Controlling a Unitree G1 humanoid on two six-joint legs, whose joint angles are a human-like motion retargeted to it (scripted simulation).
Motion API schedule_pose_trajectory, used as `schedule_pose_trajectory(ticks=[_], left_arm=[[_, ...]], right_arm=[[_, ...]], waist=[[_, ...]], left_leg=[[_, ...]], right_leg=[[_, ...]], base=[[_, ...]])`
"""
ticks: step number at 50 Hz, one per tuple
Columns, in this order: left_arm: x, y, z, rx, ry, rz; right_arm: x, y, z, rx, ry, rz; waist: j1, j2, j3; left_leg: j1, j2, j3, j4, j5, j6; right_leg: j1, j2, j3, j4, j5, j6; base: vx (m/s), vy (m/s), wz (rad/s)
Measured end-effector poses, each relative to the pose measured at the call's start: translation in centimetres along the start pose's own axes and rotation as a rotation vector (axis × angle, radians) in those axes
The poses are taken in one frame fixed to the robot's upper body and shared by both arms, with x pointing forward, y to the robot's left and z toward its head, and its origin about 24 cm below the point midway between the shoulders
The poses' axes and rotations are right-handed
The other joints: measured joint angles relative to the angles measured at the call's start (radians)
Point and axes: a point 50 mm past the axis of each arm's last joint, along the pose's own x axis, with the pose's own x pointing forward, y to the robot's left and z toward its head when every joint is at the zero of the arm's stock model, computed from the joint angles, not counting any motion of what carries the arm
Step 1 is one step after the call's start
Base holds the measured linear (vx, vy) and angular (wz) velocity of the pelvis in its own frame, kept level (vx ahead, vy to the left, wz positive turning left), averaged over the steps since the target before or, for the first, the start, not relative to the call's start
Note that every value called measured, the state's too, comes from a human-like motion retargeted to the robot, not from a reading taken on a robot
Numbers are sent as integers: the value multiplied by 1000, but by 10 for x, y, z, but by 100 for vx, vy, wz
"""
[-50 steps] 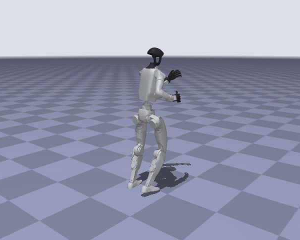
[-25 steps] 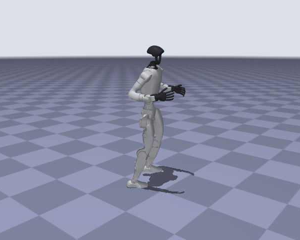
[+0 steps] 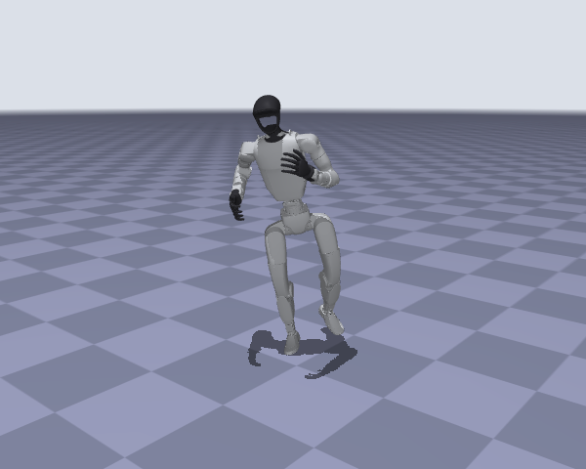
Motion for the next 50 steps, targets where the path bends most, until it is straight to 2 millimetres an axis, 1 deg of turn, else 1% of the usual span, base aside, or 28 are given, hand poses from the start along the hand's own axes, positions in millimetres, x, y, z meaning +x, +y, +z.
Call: schedule_pose_trajectory(ticks=[3,5,7,8,9,10,13,16,18,20,21,24,25,27,28,29,31,33,35,36,37,39,41,43,45,47,48,50], left_arm=[[-4,-12,-5,-228,-9,0],[-12,-10,-27,-215,84,31],[-38,4,-63,148,378,51],[-60,16,-75,384,524,23],[-80,21,-77,460,614,-10],[-98,23,-74,454,680,-41],[-127,21,-38,45,650,21],[-141,31,-20,-136,621,170],[-142,37,-21,-169,585,244],[-129,40,-31,-149,542,238],[-117,41,-37,-55,525,200],[-75,46,-61,317,450,91],[-56,46,-71,453,421,58],[-8,39,-69,571,272,38],[21,30,-58,619,159,2],[45,18,-42,619,34,-1],[75,-2,-5,570,-190,41],[86,-16,20,460,-334,97],[87,-28,32,263,-396,115],[86,-21,44,-74,-436,127],[84,-14,48,-315,-453,139],[76,-9,34,-355,-376,120],[60,0,9,-217,-221,130],[31,9,-24,-99,-18,190],[-10,17,-64,-61,227,324],[-61,23,-92,-102,467,483],[-84,28,-96,-71,552,510],[-112,33,-87,-259,591,623]], right_arm=[[30,18,7,47,-62,154],[54,33,11,67,-100,244],[81,53,25,-15,-196,300],[92,63,41,-69,-287,321],[99,72,60,-85,-387,337],[103,80,80,-79,-492,351],[95,92,131,226,-763,348],[78,95,158,464,-931,346],[73,101,161,475,-955,390],[79,110,152,368,-887,449],[85,113,138,328,-817,463],[101,109,75,234,-551,365],[102,101,47,205,-440,289],[84,72,4,188,-244,140],[71,60,-7,190,-185,122],[58,48,-11,202,-142,117],[33,27,-10,195,-83,131],[18,13,-7,149,-31,130],[11,3,-7,135,17,89],[12,1,-10,92,48,111],[14,0,-12,62,69,122],[20,3,-16,41,62,108],[31,7,-17,16,40,105],[52,19,-23,61,13,100],[84,38,-25,113,-29,86],[121,52,0,31,-157,68],[136,58,22,-11,-257,65],[150,72,69,61,-455,83]], waist=[[47,-42,39],[94,-48,79],[160,-54,109],[196,-64,117],[232,-82,117],[268,-105,114],[379,-221,84],[460,-306,78],[478,-323,100],[466,-312,172],[454,-292,218],[406,-241,296],[386,-237,299],[324,-242,248],[281,-222,236],[230,-192,221],[116,-111,181],[16,-38,147],[-56,-8,137],[-72,-11,157],[-85,-19,179],[-87,-58,235],[-57,-98,293],[-2,-122,328],[76,-95,321],[176,-83,282],[229,-97,256],[348,-158,209]], left_leg=[[-120,15,-47,379,-70,19],[-211,38,-82,634,-165,34],[-296,43,-108,802,-262,75],[-338,40,-116,849,-300,99],[-378,33,-120,864,-334,123],[-418,24,-121,864,-366,146],[-504,-2,-106,666,-416,193],[-495,-8,-63,284,-415,201],[-443,10,-17,57,-369,185],[-368,27,2,15,-333,167],[-324,50,-4,81,-374,151],[-208,105,-9,220,-537,88],[-185,104,-5,229,-584,73],[-194,75,-2,217,-616,57],[-152,52,-17,108,-578,30],[-121,42,-39,29,-535,1],[-78,49,-91,-72,-425,-62],[-17,61,-150,-185,-267,-104],[74,47,-219,-289,-80,-132],[142,20,-264,-338,11,-117],[211,-3,-308,-377,89,-107],[336,-38,-386,-386,157,-91],[395,-86,-413,-268,125,-46],[322,-117,-344,40,8,0],[115,-61,-245,458,-150,49],[-87,10,-186,740,-265,106],[-173,28,-164,819,-301,132],[-314,11,-136,854,-337,178]], right_leg=[[36,19,77,-1,-121,-72],[45,49,188,45,-229,-112],[47,70,308,89,-287,-110],[51,71,361,99,-292,-99],[61,61,403,93,-277,-82],[74,46,440,80,-252,-62],[122,-34,489,-11,-60,16],[181,-94,475,-81,171,90],[242,-106,446,-102,280,104],[334,-105,394,-72,322,59],[360,-93,355,15,290,13],[266,-58,278,458,87,-114],[182,-52,276,630,4,-146],[-38,-33,268,870,-77,-116],[-105,1,258,887,-107,-162],[-166,27,224,874,-115,-175],[-255,66,121,756,-97,-158],[-291,99,15,513,-38,-144],[-261,112,-50,196,48,-129],[-227,108,-53,51,79,-91],[-198,104,-51,-65,100,-55],[-162,93,-27,-150,103,1],[-117,67,1,-135,111,13],[-85,37,43,-37,65,-47],[-130,55,88,139,-62,-132],[-186,75,125,291,-171,-157],[-189,73,143,322,-200,-150],[-137,49,185,285,-199,-119]], base=[[32,-19,-363],[34,-8,-376],[45,0,-354],[57,3,-318],[64,5,-287],[73,7,-247],[84,13,-182],[92,25,-116],[93,35,-78],[93,42,-48],[93,46,-40],[89,48,-33],[85,43,4],[85,38,55],[86,35,109],[91,32,137],[106,21,146],[118,4,126],[127,-9,100],[132,-13,67],[134,-13,35],[133,-10,-4],[127,-10,-63],[119,-9,-105],[112,-7,-115],[115,-5,-110],[123,-5,-101],[132,-4,-97]])
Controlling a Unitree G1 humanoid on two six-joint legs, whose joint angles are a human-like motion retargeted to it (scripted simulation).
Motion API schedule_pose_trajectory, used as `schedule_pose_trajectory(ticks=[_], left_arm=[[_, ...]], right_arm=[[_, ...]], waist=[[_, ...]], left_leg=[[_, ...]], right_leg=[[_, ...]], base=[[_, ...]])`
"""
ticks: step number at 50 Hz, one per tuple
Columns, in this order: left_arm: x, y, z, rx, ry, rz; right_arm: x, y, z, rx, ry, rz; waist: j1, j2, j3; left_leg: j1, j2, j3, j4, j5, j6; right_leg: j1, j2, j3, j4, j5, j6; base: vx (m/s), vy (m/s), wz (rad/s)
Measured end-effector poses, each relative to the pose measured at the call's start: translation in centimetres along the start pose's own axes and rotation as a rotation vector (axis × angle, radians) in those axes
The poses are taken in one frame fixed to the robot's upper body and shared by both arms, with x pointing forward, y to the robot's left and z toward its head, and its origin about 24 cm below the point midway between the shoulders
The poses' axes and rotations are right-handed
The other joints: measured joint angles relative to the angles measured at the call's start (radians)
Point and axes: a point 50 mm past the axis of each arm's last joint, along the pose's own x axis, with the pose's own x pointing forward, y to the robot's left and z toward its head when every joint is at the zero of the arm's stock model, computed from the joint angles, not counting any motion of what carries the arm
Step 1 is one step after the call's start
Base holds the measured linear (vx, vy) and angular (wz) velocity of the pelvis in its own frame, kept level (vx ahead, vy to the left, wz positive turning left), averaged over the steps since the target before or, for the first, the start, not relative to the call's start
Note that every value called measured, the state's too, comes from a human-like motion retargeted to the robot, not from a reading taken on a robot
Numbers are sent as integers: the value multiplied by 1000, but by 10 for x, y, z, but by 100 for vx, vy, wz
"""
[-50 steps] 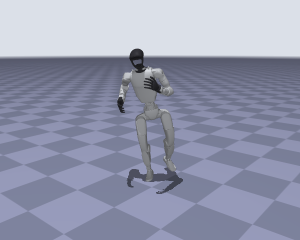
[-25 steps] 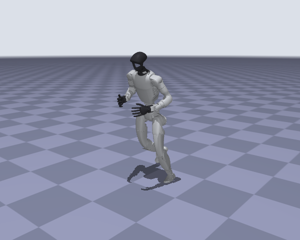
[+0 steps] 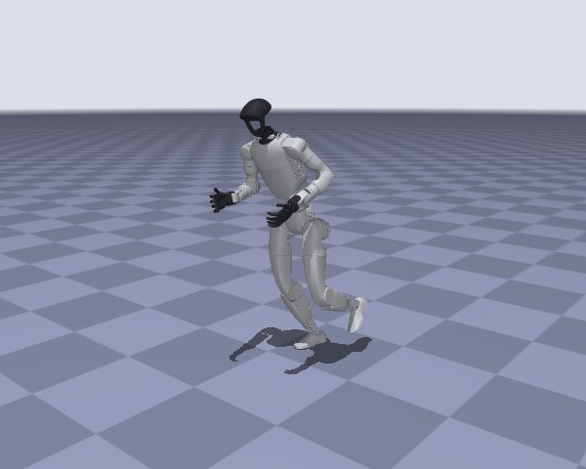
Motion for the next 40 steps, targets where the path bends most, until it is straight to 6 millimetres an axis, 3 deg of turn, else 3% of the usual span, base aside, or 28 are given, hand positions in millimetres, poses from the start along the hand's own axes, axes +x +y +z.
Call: schedule_pose_trajectory(ticks=[3,5,8,10,12,13,15,17,18,20,23,25,28,30,32,35,37,38,40], left_arm=[[-16,17,19,-122,17,-8],[-22,26,30,104,27,-78],[-30,32,40,131,-9,-83],[-30,28,40,187,-32,-125],[-17,11,35,185,-59,-205],[-6,-1,28,177,-51,-265],[22,-42,5,19,49,-502],[58,-74,9,283,-67,-532],[68,-100,19,272,-133,-574],[71,-146,55,320,-357,-726],[60,-180,107,253,-634,-761],[51,-190,125,211,-746,-763],[41,-193,145,4,-808,-741],[39,-188,144,-7,-788,-756],[46,-171,129,59,-696,-738],[61,-115,81,188,-468,-557],[58,-59,27,223,-226,-305],[45,-29,4,207,-108,-177],[8,13,-20,149,51,-35]], right_arm=[[11,23,44,170,-212,66],[9,37,62,184,-287,167],[0,57,75,226,-328,360],[-14,69,74,262,-298,503],[-32,70,62,300,-216,555],[-40,67,52,329,-153,539],[-57,58,18,380,22,440],[-73,38,-13,314,173,294],[-82,27,-22,273,228,255],[-101,5,-22,282,281,243],[-132,-18,-6,389,353,198],[-146,-31,1,334,397,158],[-157,-48,-4,199,461,86],[-159,-58,-11,88,485,31],[-151,-65,-17,-57,467,-49],[-118,-60,-31,-150,363,-155],[-78,-47,-32,-116,235,-155],[-58,-40,-24,-116,149,-150],[-26,-27,5,-89,-46,-153]], waist=[[196,-117,-57],[308,-180,-87],[387,-157,-96],[366,-64,-62],[305,46,7],[274,97,42],[211,146,106],[157,110,124],[128,76,103],[33,44,-4],[-159,125,-112],[-259,203,-158],[-387,211,-124],[-411,162,-55],[-366,105,17],[-265,34,129],[-209,90,108],[-178,125,70],[-77,144,2]], left_leg=[[-113,-87,37,-250,31,-2],[-111,-109,100,-560,82,-35],[11,-81,241,-1041,114,-161],[95,-60,285,-1195,112,-260],[175,-30,213,-1172,134,-299],[215,-5,156,-1118,121,-289],[263,19,57,-956,6,-211],[240,-13,22,-804,-118,-144],[224,-43,21,-794,-142,-132],[172,-74,6,-818,-140,-135],[251,-52,-76,-954,-22,-149],[314,-6,-111,-1047,136,-202],[484,-20,-156,-1140,357,-246],[659,-31,-157,-1205,463,-257],[778,-59,-131,-1152,474,-207],[778,-102,-27,-754,318,-102],[540,7,42,-302,148,-66],[401,72,54,-120,86,-68],[179,132,53,84,1,-43]], right_leg=[[138,-64,73,-176,180,82],[232,-94,126,-313,379,149],[428,-66,214,-464,626,215],[589,-17,239,-486,679,169],[693,40,162,-351,629,90],[705,66,93,-220,584,65],[624,54,-41,157,446,18],[415,-24,-70,530,292,-10],[274,-58,-52,674,234,-12],[-20,-76,-23,815,179,2],[-202,-57,-96,613,222,66],[-200,-34,-185,253,281,48],[-63,-56,-299,-323,375,92],[-2,-68,-334,-464,339,157],[37,-79,-291,-439,330,175],[132,-110,-172,-278,298,102],[65,-56,-133,-69,127,0],[10,-24,-127,32,45,-34],[-21,12,-109,116,-42,-54]], base=[[140,0,-108],[144,9,-127],[148,25,-104],[143,34,12],[135,30,108],[128,24,145],[120,18,149],[114,10,97],[115,7,70],[120,4,80],[136,-7,128],[138,-21,116],[145,-39,95],[145,-48,-6],[138,-43,-111],[128,-28,-168],[121,-13,-123],[124,-10,-90],[129,-11,-76]])
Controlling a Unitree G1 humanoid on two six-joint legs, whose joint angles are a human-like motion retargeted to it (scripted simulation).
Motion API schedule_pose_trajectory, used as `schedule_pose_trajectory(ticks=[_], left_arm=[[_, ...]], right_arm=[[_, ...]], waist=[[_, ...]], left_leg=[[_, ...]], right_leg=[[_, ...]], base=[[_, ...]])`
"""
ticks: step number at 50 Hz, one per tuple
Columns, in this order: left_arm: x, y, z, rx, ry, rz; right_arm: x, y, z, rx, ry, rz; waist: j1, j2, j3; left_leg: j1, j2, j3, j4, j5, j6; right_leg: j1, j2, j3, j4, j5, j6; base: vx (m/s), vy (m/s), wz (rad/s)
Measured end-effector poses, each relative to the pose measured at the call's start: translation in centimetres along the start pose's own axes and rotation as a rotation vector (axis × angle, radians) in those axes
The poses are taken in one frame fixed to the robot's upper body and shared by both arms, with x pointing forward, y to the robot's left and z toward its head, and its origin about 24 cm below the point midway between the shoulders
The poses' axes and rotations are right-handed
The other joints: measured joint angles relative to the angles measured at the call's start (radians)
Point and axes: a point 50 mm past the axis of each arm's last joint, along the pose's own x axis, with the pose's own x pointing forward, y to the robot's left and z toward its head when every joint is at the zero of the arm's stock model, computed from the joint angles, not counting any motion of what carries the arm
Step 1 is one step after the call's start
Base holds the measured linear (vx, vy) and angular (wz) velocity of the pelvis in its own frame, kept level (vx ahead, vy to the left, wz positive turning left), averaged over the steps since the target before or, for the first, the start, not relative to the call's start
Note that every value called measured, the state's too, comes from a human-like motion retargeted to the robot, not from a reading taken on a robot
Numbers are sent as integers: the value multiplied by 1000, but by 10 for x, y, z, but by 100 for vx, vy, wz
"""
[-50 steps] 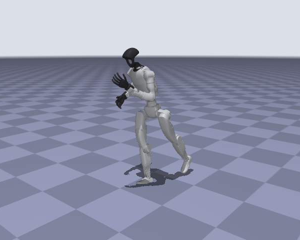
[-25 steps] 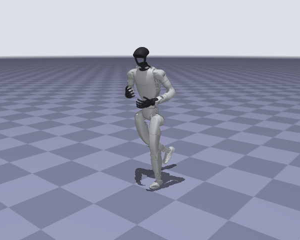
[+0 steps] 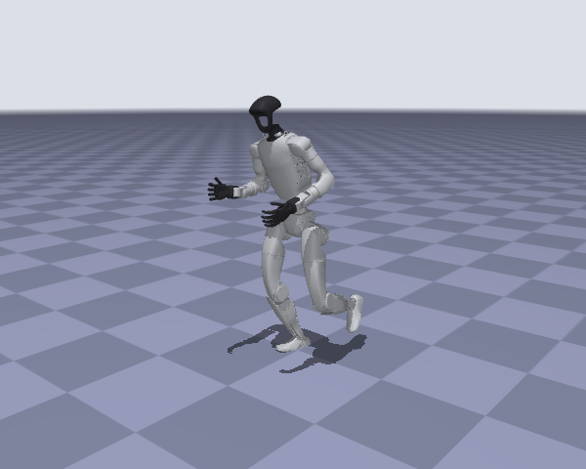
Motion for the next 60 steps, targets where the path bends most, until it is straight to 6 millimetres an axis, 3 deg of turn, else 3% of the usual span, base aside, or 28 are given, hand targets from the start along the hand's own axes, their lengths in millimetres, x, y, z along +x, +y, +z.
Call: schedule_pose_trajectory(ticks=[3,5,6,8,10,13,15,17,20,22,24,26,28,30,33,35,37,39,41,43,46,48,50,53,55,57,60], left_arm=[[-42,23,14,-4,55,-33],[-51,28,29,40,55,-101],[-56,33,35,45,58,-97],[-66,44,47,60,52,-77],[-73,52,59,94,26,-66],[-71,47,68,147,-37,-99],[-55,31,65,171,-87,-161],[-22,-3,59,175,-168,-258],[25,-82,78,172,-376,-463],[30,-125,111,131,-554,-579],[24,-147,144,83,-714,-640],[14,-155,168,53,-836,-657],[7,-156,184,28,-919,-651],[2,-152,191,13,-962,-629],[-1,-131,176,7,-875,-571],[3,-109,149,30,-702,-540],[9,-77,106,120,-477,-439],[5,-37,62,195,-260,-260],[-16,-4,31,161,-81,-119],[-41,13,25,101,13,-65],[-61,25,42,122,35,-68],[-64,29,55,162,15,-71],[-64,29,65,217,-25,-79],[-60,19,71,272,-90,-120],[-48,5,73,312,-145,-178],[-22,-21,71,352,-236,-272],[28,-72,68,366,-333,-469]], right_arm=[[10,10,39,146,-198,-46],[11,22,50,216,-243,8],[8,26,51,222,-231,58],[3,36,50,240,-199,191],[-5,48,48,260,-158,344],[-25,58,41,279,-89,521],[-38,58,33,267,-46,523],[-49,55,14,197,20,411],[-64,42,-11,93,143,283],[-75,28,-6,156,183,292],[-85,15,7,225,207,334],[-90,5,17,224,239,385],[-91,-4,20,175,273,420],[-90,-11,19,106,294,421],[-82,-9,15,10,258,372],[-71,-1,9,-17,219,340],[-51,10,-1,-7,171,302],[-22,18,-5,-18,99,256],[1,22,6,-22,6,230],[7,25,24,56,-78,211],[-5,30,43,188,-142,190],[-12,35,49,230,-150,232],[-18,43,52,267,-141,324],[-33,50,53,273,-108,490],[-42,50,51,244,-74,558],[-47,46,36,199,-1,544],[-64,33,-20,89,236,381]], waist=[[234,-93,-78],[392,-199,-121],[440,-242,-121],[529,-264,-92],[588,-195,-47],[599,-82,-16],[583,-15,4],[541,-12,50],[438,-120,74],[304,-164,-10],[138,-137,-111],[-27,-77,-175],[-165,-39,-192],[-256,-42,-166],[-278,-85,-60],[-242,-132,11],[-194,-128,53],[-144,-70,51],[-77,-34,19],[12,-48,-33],[170,-132,-105],[260,-178,-124],[315,-162,-113],[289,-52,-35],[243,20,16],[194,30,63],[108,-55,120]], left_leg=[[-214,-71,-3,-66,-67,77],[-329,-140,-42,-287,-59,107],[-325,-210,-26,-488,-5,107],[-237,-270,-7,-901,92,36],[-107,-245,23,-1195,123,-99],[-13,-188,76,-1269,129,-219],[51,-134,65,-1193,130,-211],[86,-136,2,-1054,14,-121],[50,-218,-66,-900,-128,-22],[26,-238,-95,-913,-127,-17],[51,-219,-128,-978,-73,-42],[114,-188,-166,-1057,26,-71],[203,-181,-201,-1132,152,-91],[336,-196,-219,-1207,277,-114],[557,-216,-189,-1214,371,-120],[599,-247,-116,-1015,309,-79],[469,-204,-24,-617,167,-24],[241,-118,-8,-258,44,28],[14,-94,-45,-70,-19,58],[-159,-127,-70,-67,-31,69],[-257,-183,-10,-379,4,60],[-220,-201,68,-745,81,16],[-130,-196,108,-1113,167,-79],[-15,-134,72,-1302,138,-216],[39,-56,55,-1271,145,-253],[54,-21,56,-1159,165,-203],[1,-77,50,-877,-26,-64]], right_leg=[[113,-22,37,-145,58,64],[169,-26,66,-291,205,124],[213,-72,73,-349,290,164],[359,-89,106,-475,469,193],[553,-28,162,-573,623,179],[713,35,109,-498,667,142],[726,36,-51,-273,589,113],[644,-44,-170,66,450,80],[344,-150,-109,488,266,70],[113,-128,-31,552,228,93],[-32,-98,-29,441,236,107],[-73,-87,-88,185,282,110],[-44,-93,-156,-151,352,119],[8,-107,-190,-422,379,158],[84,-114,-161,-518,353,211],[143,-144,-113,-468,397,192],[145,-137,-53,-341,351,120],[70,-80,-11,-176,224,67],[20,-42,10,-91,147,70],[39,-41,25,-124,144,103],[139,-82,63,-271,252,175],[224,-101,98,-372,365,211],[347,-74,138,-456,476,204],[536,0,175,-420,541,118],[546,44,126,-189,479,67],[440,-3,36,171,346,15],[229,-119,48,580,165,-32]], base=[[136,-14,-51],[136,-21,-27],[139,13,5],[146,27,-17],[149,14,-41],[142,12,27],[132,9,89],[121,3,129],[114,-6,124],[117,-12,115],[122,-16,113],[128,-26,109],[133,-38,86],[137,-46,27],[134,-43,-82],[123,-33,-163],[111,-22,-164],[104,-12,-122],[106,-7,-87],[112,-5,-65],[116,0,-71],[118,11,-92],[118,21,-87],[115,25,-17],[105,22,27],[93,18,28],[83,14,34]])
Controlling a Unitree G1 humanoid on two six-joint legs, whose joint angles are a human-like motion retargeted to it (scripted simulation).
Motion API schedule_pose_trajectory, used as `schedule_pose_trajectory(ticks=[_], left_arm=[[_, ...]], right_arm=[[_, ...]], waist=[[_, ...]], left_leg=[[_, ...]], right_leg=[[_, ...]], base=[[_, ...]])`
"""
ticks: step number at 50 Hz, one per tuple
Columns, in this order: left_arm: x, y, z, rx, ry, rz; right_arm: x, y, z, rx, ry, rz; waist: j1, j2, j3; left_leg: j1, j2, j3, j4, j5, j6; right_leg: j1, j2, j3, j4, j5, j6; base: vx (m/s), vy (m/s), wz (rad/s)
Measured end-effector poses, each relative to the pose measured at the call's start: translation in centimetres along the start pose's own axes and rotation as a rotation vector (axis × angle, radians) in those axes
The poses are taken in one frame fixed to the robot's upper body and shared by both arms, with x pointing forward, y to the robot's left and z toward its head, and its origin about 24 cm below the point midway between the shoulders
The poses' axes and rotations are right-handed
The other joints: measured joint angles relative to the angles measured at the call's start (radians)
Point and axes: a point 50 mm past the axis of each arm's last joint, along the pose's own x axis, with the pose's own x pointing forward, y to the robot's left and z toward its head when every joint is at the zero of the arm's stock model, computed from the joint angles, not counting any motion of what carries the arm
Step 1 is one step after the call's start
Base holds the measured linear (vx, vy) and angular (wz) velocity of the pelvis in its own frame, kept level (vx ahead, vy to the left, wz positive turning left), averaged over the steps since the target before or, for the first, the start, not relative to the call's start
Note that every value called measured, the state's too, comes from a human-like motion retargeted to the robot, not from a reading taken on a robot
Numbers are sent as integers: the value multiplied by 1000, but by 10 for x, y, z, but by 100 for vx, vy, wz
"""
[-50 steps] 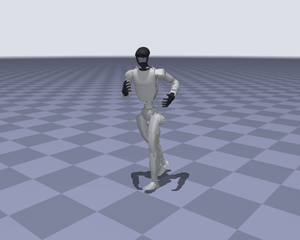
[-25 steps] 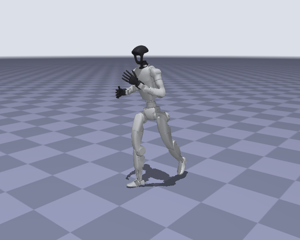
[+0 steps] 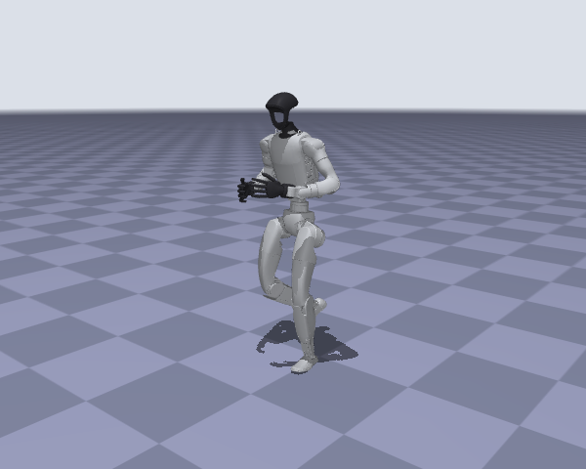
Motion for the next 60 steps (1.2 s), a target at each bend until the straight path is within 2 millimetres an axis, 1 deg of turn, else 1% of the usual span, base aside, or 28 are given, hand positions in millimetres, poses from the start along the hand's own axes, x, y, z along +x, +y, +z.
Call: schedule_pose_trajectory(ticks=[2,3,5,7,8,10,12,14,15,17,18,20,22,23,25,28,31,34,35,37,40,41,45,47,50,53,56,60], left_arm=[[42,-17,18,48,-107,-177],[57,-26,40,60,-204,-259],[71,-42,90,-35,-412,-359],[69,-58,127,-59,-599,-441],[66,-64,139,-106,-658,-467],[67,-74,156,-67,-729,-439],[60,-81,167,-11,-802,-482],[52,-81,173,50,-849,-508],[47,-78,174,72,-861,-511],[40,-69,171,82,-838,-474],[38,-65,170,78,-826,-452],[37,-56,160,40,-762,-402],[42,-43,133,-27,-609,-312],[43,-33,112,-96,-491,-276],[33,-8,71,-167,-272,-154],[-3,13,42,-316,-122,7],[-49,26,29,-446,-8,131],[-90,38,30,-422,91,202],[-99,40,33,-391,116,197],[-103,42,44,-302,143,112],[-87,45,55,-132,132,-17],[-79,48,56,-66,106,-9],[-41,50,54,104,-39,110],[-17,37,67,57,-198,102],[9,11,105,-89,-472,7],[23,-9,128,-205,-623,-84],[33,-20,135,-256,-663,-159],[35,-23,118,-315,-591,-175]], right_arm=[[-24,-15,-32,-30,174,-101],[-38,-21,-37,-47,224,-107],[-62,-32,-26,-69,260,-76],[-73,-40,-5,-81,249,-28],[-78,-45,3,-99,252,-21],[-84,-54,14,4,278,-55],[-93,-61,18,3,297,-99],[-104,-67,19,-43,316,-151],[-108,-70,19,-80,330,-175],[-111,-71,15,-138,348,-222],[-107,-72,12,-148,336,-249],[-94,-70,4,-113,279,-315],[-64,-70,-2,-106,183,-337],[-45,-69,-2,-170,140,-305],[-12,-67,11,-237,26,-259],[9,-41,36,-38,-166,-215],[17,-17,48,153,-198,-15],[21,-4,55,136,-177,153],[21,-1,56,124,-175,177],[19,2,56,104,-188,178],[19,-3,63,24,-252,98],[22,-6,64,17,-277,43],[36,-2,56,121,-310,-133],[32,4,59,143,-319,-62],[14,8,74,125,-331,130],[0,3,79,86,-277,216],[-6,-7,72,-18,-187,236],[-4,-22,57,-226,-87,230]], waist=[[-74,-42,-11],[-118,-49,-31],[-223,-53,-97],[-325,-6,-155],[-373,2,-179],[-440,-6,-221],[-451,-41,-260],[-426,-81,-281],[-405,-103,-288],[-366,-157,-299],[-350,-183,-292],[-325,-208,-275],[-324,-182,-245],[-328,-154,-219],[-335,-115,-182],[-282,-149,-207],[-158,-226,-305],[-23,-238,-382],[23,-229,-395],[108,-200,-383],[176,-144,-308],[165,-128,-280],[38,-99,-236],[-60,-83,-250],[-210,-20,-288],[-332,65,-322],[-414,98,-308],[-428,42,-219]], left_leg=[[-26,-32,10,115,-89,19],[-20,-40,20,130,-107,15],[29,-67,40,94,-121,26],[131,-80,80,-54,-39,-3],[192,-106,93,-115,5,-2],[302,-187,108,-210,110,14],[377,-252,88,-216,224,11],[393,-302,45,-126,329,2],[382,-326,25,-48,368,-8],[312,-344,58,197,365,-39],[269,-321,105,344,335,-44],[202,-203,203,628,258,-20],[99,-72,187,852,189,27],[38,-27,131,919,162,29],[-75,4,-2,960,111,21],[-129,-19,-77,752,80,45],[-74,-71,-50,311,78,39],[12,-107,-99,-159,110,-29],[29,-113,-152,-275,117,-55],[42,-119,-280,-387,142,-94],[35,-108,-328,-345,139,-137],[25,-111,-308,-269,76,-143],[-18,-134,-198,-10,-157,-117],[1,-130,-160,0,-165,-94],[76,-103,-129,-87,-64,-104],[160,-76,-101,-194,125,-134],[244,-101,-145,-250,296,-151],[357,-197,-296,-204,389,-120]], right_leg=[[-145,-5,51,75,-50,16],[-204,-2,60,53,-62,23],[-308,-15,35,-56,-29,99],[-264,27,-29,-450,26,63],[-223,40,-64,-662,105,95],[-159,49,-144,-1023,282,189],[-155,64,-244,-1144,369,304],[-141,79,-332,-1173,423,346],[-127,82,-366,-1171,444,341],[-85,75,-353,-1156,416,282],[-66,74,-311,-1150,360,238],[-56,78,-212,-1077,175,156],[-80,109,-119,-959,9,88],[-81,143,-79,-906,-46,24],[-77,197,4,-824,-90,-27],[-4,206,188,-895,-19,21],[42,170,422,-979,132,102],[67,177,602,-1018,277,192],[77,187,636,-1021,305,213],[93,202,626,-982,283,215],[66,219,483,-762,138,176],[27,210,418,-630,72,164],[-168,144,243,-157,-147,114],[-239,129,187,-107,-188,95],[-286,134,81,-256,-186,87],[-273,150,-48,-600,-125,97],[-229,170,-143,-950,-36,146],[-182,188,-155,-1084,94,182]], base=[[84,12,30],[92,9,5],[100,7,-26],[100,5,-74],[107,0,-96],[111,-3,-131],[109,-3,-196],[100,0,-252],[91,4,-286],[84,10,-293],[75,16,-278],[66,21,-254],[52,24,-231],[47,21,-242],[48,15,-261],[58,0,-303],[64,-5,-390],[60,6,-443],[52,15,-433],[45,20,-389],[31,28,-256],[24,31,-160],[26,23,-117],[40,9,-112],[55,-1,-126],[68,-10,-158],[74,-13,-181],[75,-9,-242]])
